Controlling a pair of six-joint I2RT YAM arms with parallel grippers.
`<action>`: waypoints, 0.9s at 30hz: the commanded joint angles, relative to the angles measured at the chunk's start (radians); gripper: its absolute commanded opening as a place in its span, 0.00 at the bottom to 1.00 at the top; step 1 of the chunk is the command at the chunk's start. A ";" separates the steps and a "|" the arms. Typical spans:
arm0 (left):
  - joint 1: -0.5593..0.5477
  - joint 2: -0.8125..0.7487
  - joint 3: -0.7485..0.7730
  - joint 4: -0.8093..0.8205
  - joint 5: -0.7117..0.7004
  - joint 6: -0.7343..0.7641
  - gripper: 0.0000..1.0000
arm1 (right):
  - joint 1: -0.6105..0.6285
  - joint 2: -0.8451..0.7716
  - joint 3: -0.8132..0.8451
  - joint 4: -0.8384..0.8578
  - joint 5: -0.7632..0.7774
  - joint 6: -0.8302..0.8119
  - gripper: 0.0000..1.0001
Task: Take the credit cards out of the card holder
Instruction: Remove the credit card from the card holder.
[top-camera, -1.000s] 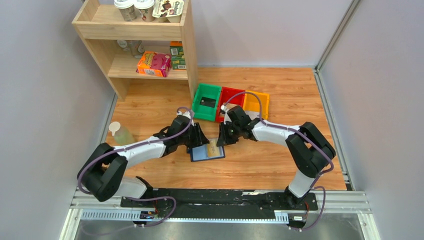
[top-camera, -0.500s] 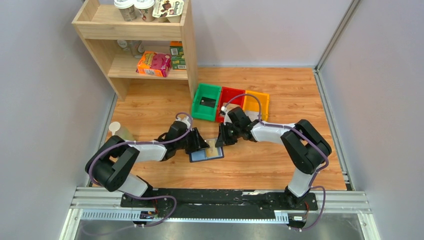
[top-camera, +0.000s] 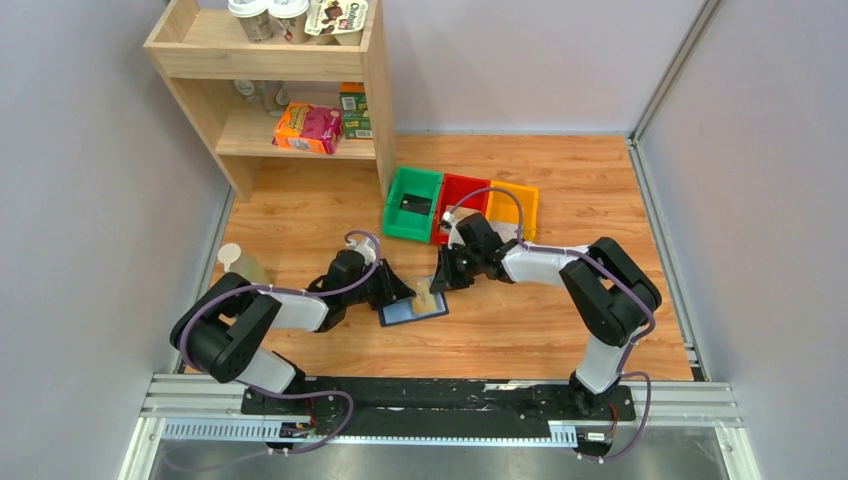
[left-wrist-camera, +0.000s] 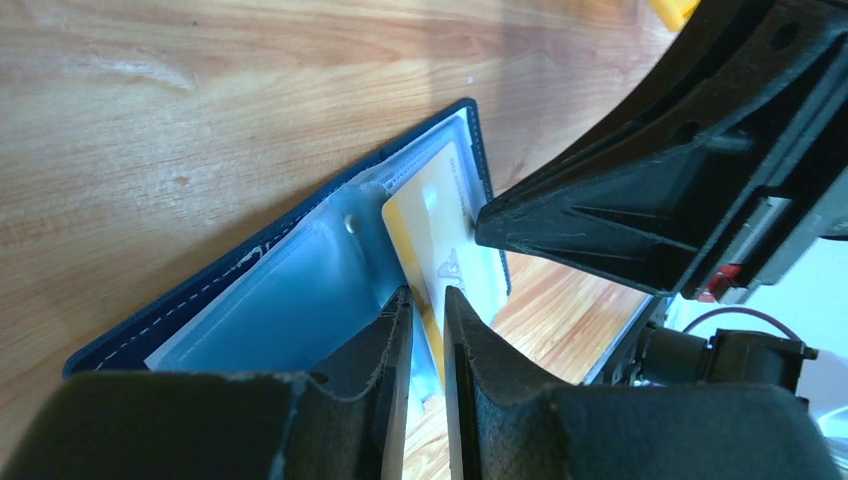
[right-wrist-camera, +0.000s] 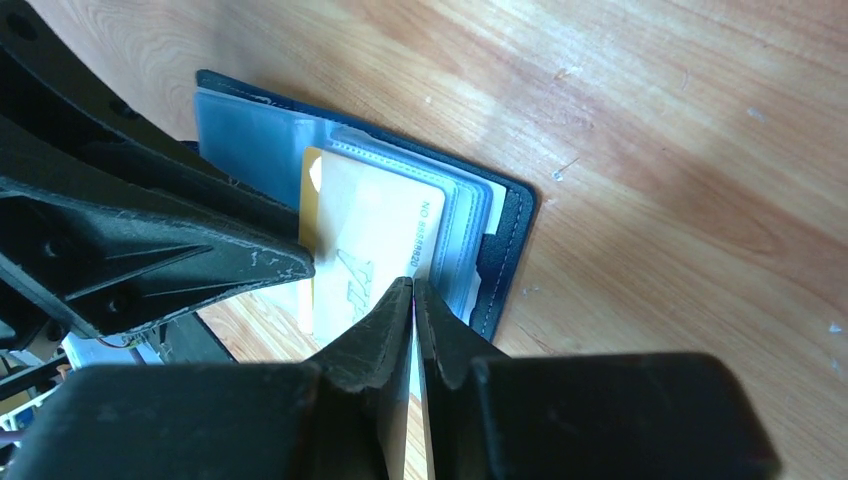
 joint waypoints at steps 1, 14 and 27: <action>-0.008 -0.041 0.005 0.148 0.052 -0.018 0.23 | 0.003 0.053 -0.021 -0.004 0.040 -0.005 0.13; -0.003 0.011 -0.024 0.241 0.064 -0.076 0.00 | 0.001 0.069 -0.032 -0.010 0.063 -0.002 0.13; 0.041 -0.100 -0.097 0.007 -0.011 -0.041 0.00 | -0.004 0.095 -0.027 -0.021 0.078 -0.007 0.12</action>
